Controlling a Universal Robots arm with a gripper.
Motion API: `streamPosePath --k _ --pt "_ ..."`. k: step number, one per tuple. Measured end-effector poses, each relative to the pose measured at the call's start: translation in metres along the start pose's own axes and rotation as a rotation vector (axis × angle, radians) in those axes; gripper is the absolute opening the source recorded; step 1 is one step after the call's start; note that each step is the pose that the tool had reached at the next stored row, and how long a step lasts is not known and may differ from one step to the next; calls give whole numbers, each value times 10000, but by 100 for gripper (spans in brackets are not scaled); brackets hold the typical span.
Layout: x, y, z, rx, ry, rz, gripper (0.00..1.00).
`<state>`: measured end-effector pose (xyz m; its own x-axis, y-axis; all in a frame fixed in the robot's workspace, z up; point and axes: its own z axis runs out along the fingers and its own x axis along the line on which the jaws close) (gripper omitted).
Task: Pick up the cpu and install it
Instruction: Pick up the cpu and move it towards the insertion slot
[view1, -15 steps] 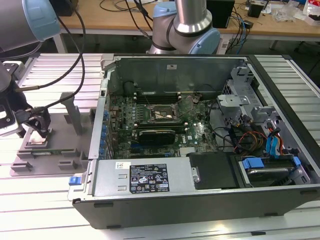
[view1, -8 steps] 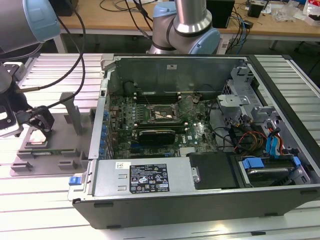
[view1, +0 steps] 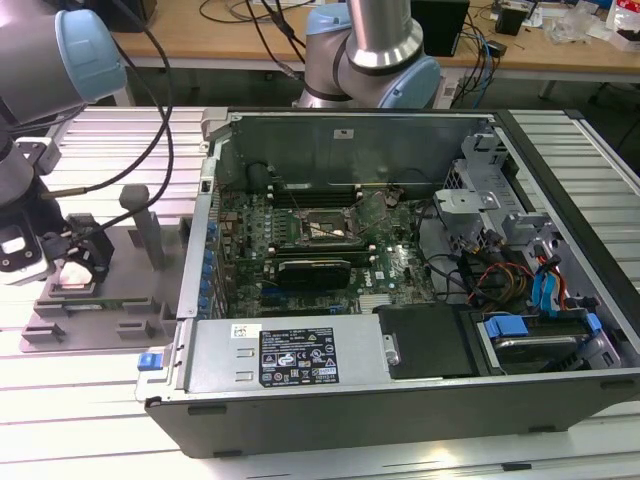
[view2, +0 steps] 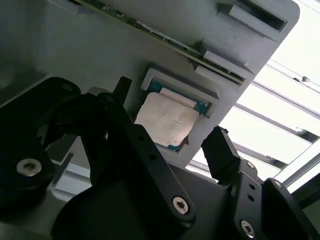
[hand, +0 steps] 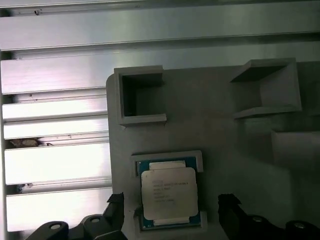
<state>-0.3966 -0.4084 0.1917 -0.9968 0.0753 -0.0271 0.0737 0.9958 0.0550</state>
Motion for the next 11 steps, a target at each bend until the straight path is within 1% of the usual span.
streamPosePath --k 3,6,8,11 --pt "-4 17 18 -38 2 0 84" --pt "-8 22 43 -44 4 -1 84" --pt "-15 36 71 -58 13 -172 84" --pt "-15 37 75 -58 15 -186 84"
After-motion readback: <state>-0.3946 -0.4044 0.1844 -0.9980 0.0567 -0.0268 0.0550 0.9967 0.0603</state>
